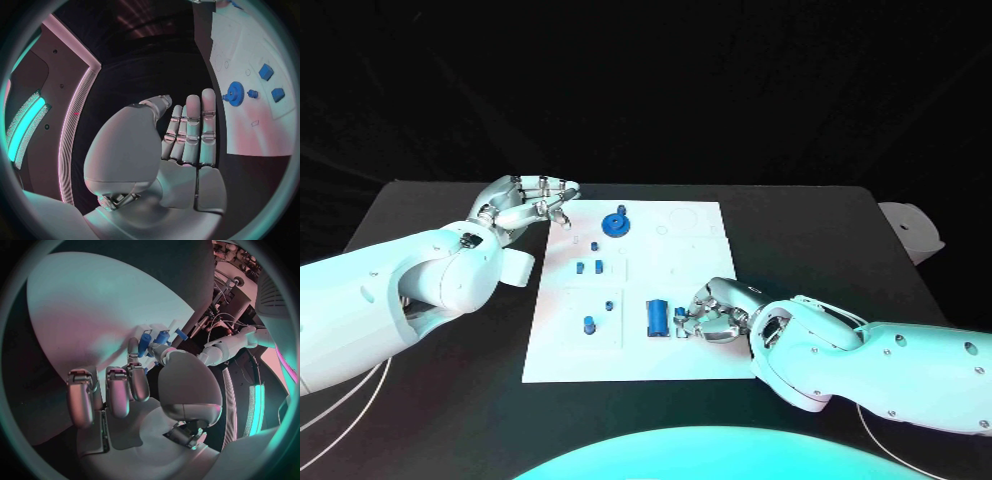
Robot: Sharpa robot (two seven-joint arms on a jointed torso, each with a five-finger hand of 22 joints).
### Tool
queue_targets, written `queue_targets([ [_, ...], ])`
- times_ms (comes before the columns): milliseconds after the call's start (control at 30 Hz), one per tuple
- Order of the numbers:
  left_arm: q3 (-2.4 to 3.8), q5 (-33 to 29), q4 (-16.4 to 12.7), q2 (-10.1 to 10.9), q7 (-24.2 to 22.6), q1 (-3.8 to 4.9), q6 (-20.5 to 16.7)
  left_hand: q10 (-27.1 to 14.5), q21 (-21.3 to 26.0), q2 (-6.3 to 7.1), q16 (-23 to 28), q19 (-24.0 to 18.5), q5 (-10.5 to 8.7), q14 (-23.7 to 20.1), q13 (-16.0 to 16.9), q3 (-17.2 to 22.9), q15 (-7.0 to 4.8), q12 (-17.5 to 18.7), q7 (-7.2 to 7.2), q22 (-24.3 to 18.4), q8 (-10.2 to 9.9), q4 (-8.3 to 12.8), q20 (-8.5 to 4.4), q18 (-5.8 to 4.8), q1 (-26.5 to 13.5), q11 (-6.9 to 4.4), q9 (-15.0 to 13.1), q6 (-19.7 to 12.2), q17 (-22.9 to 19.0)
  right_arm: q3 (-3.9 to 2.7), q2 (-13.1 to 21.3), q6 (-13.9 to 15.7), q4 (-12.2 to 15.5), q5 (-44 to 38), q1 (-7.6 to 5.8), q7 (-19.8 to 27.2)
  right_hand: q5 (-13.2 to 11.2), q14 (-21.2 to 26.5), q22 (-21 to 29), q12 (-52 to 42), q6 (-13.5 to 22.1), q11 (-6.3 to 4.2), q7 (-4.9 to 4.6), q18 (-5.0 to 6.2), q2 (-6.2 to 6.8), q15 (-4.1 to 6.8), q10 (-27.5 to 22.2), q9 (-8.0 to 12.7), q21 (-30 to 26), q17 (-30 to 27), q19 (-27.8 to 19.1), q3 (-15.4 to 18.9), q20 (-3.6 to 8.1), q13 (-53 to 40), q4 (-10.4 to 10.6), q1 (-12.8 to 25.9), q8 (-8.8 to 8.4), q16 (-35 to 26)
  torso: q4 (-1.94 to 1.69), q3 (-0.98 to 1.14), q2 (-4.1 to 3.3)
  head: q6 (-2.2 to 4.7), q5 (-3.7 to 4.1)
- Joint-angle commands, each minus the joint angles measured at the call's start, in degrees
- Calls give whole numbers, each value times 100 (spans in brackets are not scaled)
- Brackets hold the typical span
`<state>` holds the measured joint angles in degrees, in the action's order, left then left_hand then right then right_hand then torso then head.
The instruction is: Assemble the parts on the task board
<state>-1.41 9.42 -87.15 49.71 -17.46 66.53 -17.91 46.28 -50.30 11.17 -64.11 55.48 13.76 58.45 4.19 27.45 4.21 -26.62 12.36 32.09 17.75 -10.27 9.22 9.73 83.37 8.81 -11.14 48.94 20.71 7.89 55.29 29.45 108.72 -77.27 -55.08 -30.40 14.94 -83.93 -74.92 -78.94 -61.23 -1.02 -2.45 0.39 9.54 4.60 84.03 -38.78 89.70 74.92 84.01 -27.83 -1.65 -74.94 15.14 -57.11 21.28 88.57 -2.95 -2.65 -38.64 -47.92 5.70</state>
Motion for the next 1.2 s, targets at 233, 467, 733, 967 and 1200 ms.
queue_targets([
  [233, 4, -15, -1, -13, -17, 0, 78, -40, 40, 8, -31, -48, -4, -34, 3, 20, 6, -25, -8, -6, 29, 4, 4, 84, -55, 9, -7, -48, -10, 3, -12, -96, 25, -115, 8, 23, 176, -542, -1508, -26, -14, -51, -24, -39, 73, 46, 247, 11, 30, 1181, 599, 417, 57, -919, 146, 117, -50, 20, 0, -2, -1, -23, 3],
  [467, 4, -15, 9, -15, -13, 0, 71, -40, 40, 8, -31, -48, -4, -34, 3, 20, 6, -25, -8, -6, 29, 4, 4, 84, -55, 9, -7, -48, -10, 3, 6, -2, 62, -244, 9, 74, 68, -544, -1508, -29, -24, -56, -16, -39, 76, 50, 249, 18, 30, 1188, 599, 640, 59, -923, 161, 242, -58, 22, -1, 2, 1, -27, -2],
  [733, 4, -14, 15, -8, -9, 0, 58, -45, 41, 0, -34, -49, -2, -36, 3, 25, 8, -29, -7, -7, 33, 1, 5, 84, -62, 10, -8, -52, -11, 3, 72, 87, 141, -388, 9, 100, 60, -545, -1508, -30, -27, -58, -14, -39, 69, 50, 250, 18, 30, 1194, 599, 671, 60, -925, 162, 264, -58, 24, 2, 5, 0, -33, -12],
  [967, 4, -14, 20, -6, -5, 0, 53, -45, 41, 0, -34, -49, -2, -36, 3, 25, 8, -29, -7, -7, 33, 1, 5, 84, -62, 10, -8, -52, -11, 3, 137, 107, 205, -477, 9, 92, 76, -547, -1508, -43, -33, -60, -11, -39, 46, 52, 255, 18, 30, 1204, 599, 680, 60, -932, 159, 267, -56, 28, 3, 6, -2, -30, -11],
  [1200, 4, -14, 21, -8, -3, 0, 52, -50, 42, -5, -35, -51, -1, -40, 3, 30, 9, -33, -5, -8, 36, 1, 6, 84, -68, 11, -8, -56, -12, 3, 229, -15, 148, -508, 9, 117, 11, -548, -1508, -43, -27, -66, -8, -39, -1, 58, 258, 26, 30, 1209, 599, 748, 68, -936, 72, -126, -70, 30, -2, 2, 4, -42, 9],
])
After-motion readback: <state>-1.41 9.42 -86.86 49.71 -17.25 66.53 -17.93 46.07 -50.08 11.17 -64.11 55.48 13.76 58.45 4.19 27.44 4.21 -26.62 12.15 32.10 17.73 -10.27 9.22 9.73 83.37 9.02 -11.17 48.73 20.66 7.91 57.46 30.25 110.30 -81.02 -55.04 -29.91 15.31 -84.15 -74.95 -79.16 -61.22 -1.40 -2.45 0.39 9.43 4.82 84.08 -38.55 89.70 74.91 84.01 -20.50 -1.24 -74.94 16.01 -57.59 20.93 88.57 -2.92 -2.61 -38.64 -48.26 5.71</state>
